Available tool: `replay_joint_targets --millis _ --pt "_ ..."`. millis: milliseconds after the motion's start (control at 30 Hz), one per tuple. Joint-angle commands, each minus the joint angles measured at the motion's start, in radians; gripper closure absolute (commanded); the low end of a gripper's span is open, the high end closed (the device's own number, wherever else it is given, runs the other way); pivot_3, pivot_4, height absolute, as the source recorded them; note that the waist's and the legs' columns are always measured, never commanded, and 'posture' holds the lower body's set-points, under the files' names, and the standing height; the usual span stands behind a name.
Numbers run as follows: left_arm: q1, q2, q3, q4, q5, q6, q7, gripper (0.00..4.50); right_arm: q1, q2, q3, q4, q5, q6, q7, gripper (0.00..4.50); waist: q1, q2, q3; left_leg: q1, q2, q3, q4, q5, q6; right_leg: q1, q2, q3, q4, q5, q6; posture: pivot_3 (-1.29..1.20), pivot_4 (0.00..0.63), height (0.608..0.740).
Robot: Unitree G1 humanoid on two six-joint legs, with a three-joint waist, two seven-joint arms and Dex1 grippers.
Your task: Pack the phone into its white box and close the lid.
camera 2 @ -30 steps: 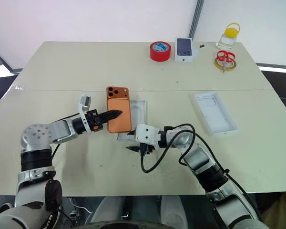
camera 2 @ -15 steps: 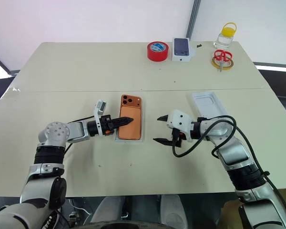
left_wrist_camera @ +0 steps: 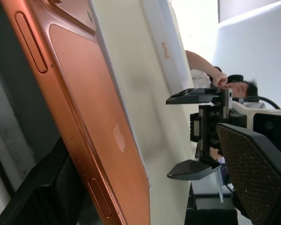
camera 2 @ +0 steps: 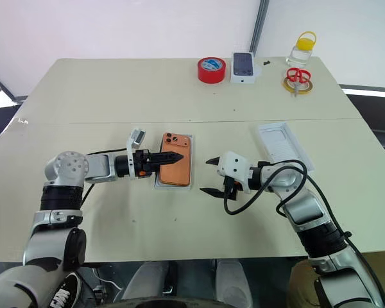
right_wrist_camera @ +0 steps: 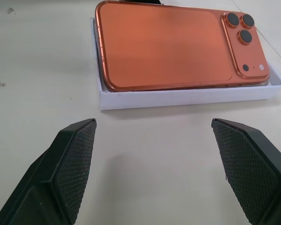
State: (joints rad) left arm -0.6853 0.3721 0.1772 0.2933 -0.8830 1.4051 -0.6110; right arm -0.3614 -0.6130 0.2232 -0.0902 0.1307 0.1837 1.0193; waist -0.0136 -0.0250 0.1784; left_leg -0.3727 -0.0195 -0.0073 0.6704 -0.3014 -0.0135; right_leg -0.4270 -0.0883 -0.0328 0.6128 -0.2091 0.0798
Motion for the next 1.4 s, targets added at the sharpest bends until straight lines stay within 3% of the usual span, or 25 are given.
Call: replay_joint_targets --millis 33,367,700,833,933,1000,1133,1167,1267,1400 --pt "-0.035 0.036 0.004 -0.055 0.002 0.046 0.007 0.26 -0.011 0.008 -0.002 -0.001 -0.006 -0.029 -0.006 0.36 0.000 0.000 0.000 0.000 0.000 0.000 0.000 0.000 0.000 0.000 0.000 0.000 0.000 0.000 0.000 0.00 0.150 0.740" --pt "-0.070 0.114 -0.059 -0.142 0.073 0.072 0.027 0.26 -0.024 0.033 0.019 0.026 -0.024 -0.046 -0.010 0.36 0.001 0.000 0.000 0.000 -0.001 0.000 0.000 0.000 0.000 0.000 -0.001 0.000 0.000 0.000 0.000 0.00 0.150 0.740" --pt "-0.069 0.147 0.020 -0.206 0.026 0.176 0.011 0.26 -0.038 0.043 0.018 0.054 -0.031 -0.051 -0.010 0.36 0.002 0.000 0.000 -0.001 -0.001 0.000 0.000 0.000 0.000 -0.001 -0.001 0.000 0.000 0.000 0.000 0.00 0.150 0.740" --pt "-0.062 0.131 0.069 -0.206 0.048 0.098 0.030 0.26 -0.052 0.047 0.012 0.063 -0.027 -0.048 -0.012 0.36 0.002 0.000 0.000 0.000 -0.001 0.000 0.000 0.000 -0.001 -0.001 -0.001 0.000 0.000 0.000 0.000 0.00 0.150 0.740" --pt "-0.001 0.212 -0.072 -0.208 0.232 -0.159 0.022 1.07 -0.072 0.047 0.005 0.098 -0.047 -0.066 -0.036 1.20 -0.002 0.000 0.000 0.000 -0.001 0.000 -0.001 0.001 -0.001 -0.001 -0.001 0.001 0.000 0.000 0.000 0.00 0.150 0.740" --pt "0.011 0.197 -0.045 -0.148 0.260 -0.241 0.037 2.04 -0.082 0.042 0.007 0.126 -0.064 -0.085 -0.047 2.18 0.001 0.000 0.000 0.001 -0.001 0.001 -0.002 0.001 -0.002 -0.001 -0.001 0.001 0.000 0.000 0.000 0.00 0.150 0.740" --pt "0.097 0.204 -0.131 -0.137 0.411 -0.528 0.002 4.03 -0.104 0.037 0.025 0.190 -0.126 -0.142 -0.074 4.25 0.005 0.000 0.000 -0.001 -0.001 0.001 -0.003 0.001 -0.002 -0.002 -0.002 0.001 0.000 0.000 -0.001 0.00 0.150 0.740" --pt "0.120 0.210 -0.163 -0.133 0.465 -0.641 -0.019 4.49 -0.109 0.039 0.031 0.204 -0.140 -0.155 -0.078 4.50 0.005 0.000 0.000 -0.001 -0.001 0.001 -0.002 0.001 -0.002 -0.002 -0.002 0.001 -0.001 0.000 -0.001 0.00 0.150 0.740" --pt "0.186 0.207 -0.225 -0.088 0.562 -0.872 -0.083 4.49 -0.122 0.060 0.048 0.237 -0.170 -0.185 -0.095 4.50 0.004 0.000 0.000 -0.001 -0.002 0.001 -0.003 0.001 -0.002 -0.002 -0.003 0.001 -0.001 0.000 -0.001 0.00 0.150 0.740" --pt "0.212 0.179 -0.274 -0.039 0.627 -1.001 -0.131 4.49 -0.141 0.082 0.071 0.283 -0.219 -0.221 -0.128 4.50 0.006 0.000 0.000 -0.001 -0.002 0.001 -0.003 0.001 -0.001 -0.002 -0.004 0.001 -0.001 0.000 -0.001 0.00 0.150 0.740"
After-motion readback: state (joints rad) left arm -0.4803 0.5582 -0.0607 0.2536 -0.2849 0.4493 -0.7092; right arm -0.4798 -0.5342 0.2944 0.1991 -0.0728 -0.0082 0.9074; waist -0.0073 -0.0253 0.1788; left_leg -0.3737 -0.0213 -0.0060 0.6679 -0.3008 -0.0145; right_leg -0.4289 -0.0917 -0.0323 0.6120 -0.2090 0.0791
